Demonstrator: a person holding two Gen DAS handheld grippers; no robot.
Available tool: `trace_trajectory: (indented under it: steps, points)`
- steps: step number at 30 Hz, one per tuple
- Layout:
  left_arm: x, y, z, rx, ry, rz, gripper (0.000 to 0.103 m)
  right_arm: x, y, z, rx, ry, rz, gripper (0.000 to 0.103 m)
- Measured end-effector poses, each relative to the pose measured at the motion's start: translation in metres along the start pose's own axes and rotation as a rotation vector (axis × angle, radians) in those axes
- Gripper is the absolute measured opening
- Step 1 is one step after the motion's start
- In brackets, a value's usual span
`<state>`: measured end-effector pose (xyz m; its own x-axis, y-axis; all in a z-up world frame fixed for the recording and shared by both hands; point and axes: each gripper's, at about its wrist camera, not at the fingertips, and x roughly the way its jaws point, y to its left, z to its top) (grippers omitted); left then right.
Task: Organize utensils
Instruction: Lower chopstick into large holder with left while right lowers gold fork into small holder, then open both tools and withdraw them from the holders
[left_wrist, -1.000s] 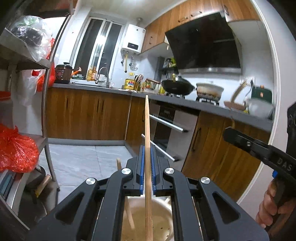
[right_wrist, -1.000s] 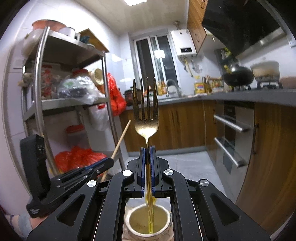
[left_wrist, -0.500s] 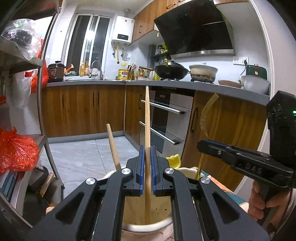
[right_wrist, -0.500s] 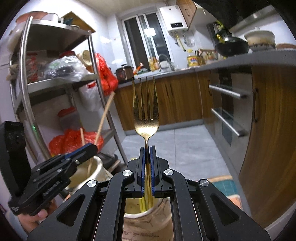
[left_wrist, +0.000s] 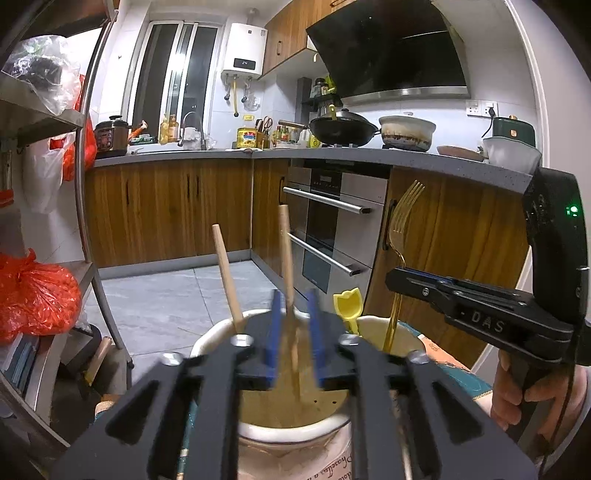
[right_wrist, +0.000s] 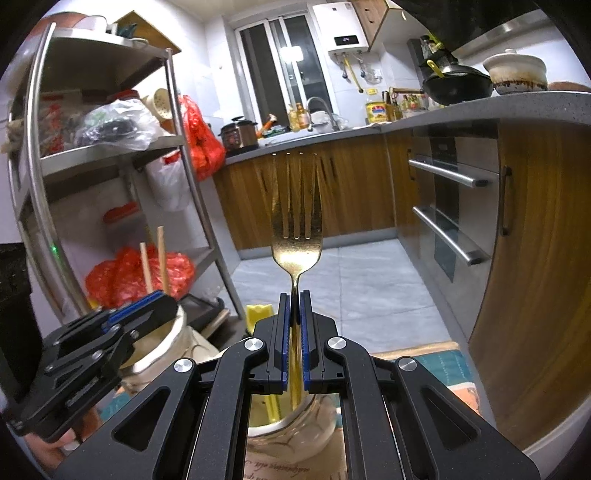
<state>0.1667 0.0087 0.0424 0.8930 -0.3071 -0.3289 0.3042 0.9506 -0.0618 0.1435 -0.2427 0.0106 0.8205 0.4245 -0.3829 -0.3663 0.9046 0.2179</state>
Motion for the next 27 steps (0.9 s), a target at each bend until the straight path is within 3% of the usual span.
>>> trace_trajectory:
  steps: [3, 12, 18, 24, 27]
  points:
    - [-0.003, 0.002, 0.0, -0.006, -0.008, -0.004, 0.032, 0.004, -0.002, 0.001, -0.002, 0.005, -0.014, 0.006]
    - [-0.007, 0.0, 0.003, 0.005, -0.014, 0.004, 0.037, 0.007, -0.005, -0.001, -0.002, 0.016, -0.036, 0.007]
    - [-0.011, -0.002, 0.006, 0.018, -0.021, 0.009, 0.042, 0.001, -0.009, 0.003, 0.001, 0.011, -0.031, 0.018]
    - [-0.022, -0.002, 0.008, 0.03, -0.031, 0.033, 0.053, -0.013, -0.014, 0.005, 0.021, -0.004, -0.02, 0.041]
    - [-0.031, -0.004, 0.008, 0.047, -0.031, 0.047, 0.06, -0.025, -0.016, 0.003, 0.032, -0.011, -0.001, 0.06]
